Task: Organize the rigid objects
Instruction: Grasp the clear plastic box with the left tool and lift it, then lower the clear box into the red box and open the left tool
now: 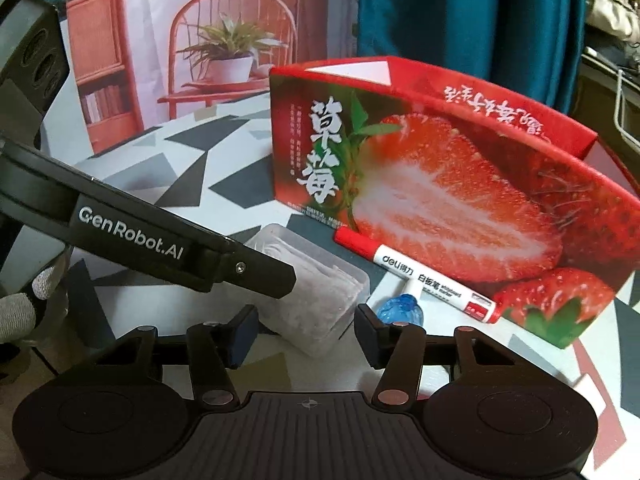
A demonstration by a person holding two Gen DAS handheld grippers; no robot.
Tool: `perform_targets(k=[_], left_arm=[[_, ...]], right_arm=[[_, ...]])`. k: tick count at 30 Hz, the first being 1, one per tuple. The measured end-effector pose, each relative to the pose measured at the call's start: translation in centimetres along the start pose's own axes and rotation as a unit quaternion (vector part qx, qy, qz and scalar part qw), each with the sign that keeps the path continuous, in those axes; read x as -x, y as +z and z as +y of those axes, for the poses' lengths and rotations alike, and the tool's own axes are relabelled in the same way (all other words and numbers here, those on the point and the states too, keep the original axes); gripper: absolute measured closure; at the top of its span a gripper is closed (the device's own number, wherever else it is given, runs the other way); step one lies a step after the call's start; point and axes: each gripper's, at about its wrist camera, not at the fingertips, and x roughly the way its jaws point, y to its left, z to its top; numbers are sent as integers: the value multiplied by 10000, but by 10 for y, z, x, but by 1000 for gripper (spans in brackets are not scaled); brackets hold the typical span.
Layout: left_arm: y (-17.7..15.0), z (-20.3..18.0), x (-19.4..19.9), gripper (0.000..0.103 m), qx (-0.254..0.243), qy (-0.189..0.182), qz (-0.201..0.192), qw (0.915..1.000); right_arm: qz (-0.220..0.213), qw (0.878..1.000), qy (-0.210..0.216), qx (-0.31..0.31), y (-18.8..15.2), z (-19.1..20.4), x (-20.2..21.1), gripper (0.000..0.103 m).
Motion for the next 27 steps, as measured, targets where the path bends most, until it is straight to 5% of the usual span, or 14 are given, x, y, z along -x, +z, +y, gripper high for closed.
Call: perform_targets(k=[15,27], left_arm=[[22,-35,36,56,-569,-91,-602,9965],[84,-54,49,54,-707,-106,-1170,9906]], right_arm=[[-687,9969,-353,108,16,-2,46,54],[-1139,9918,-536,200,83,-34,61,53]])
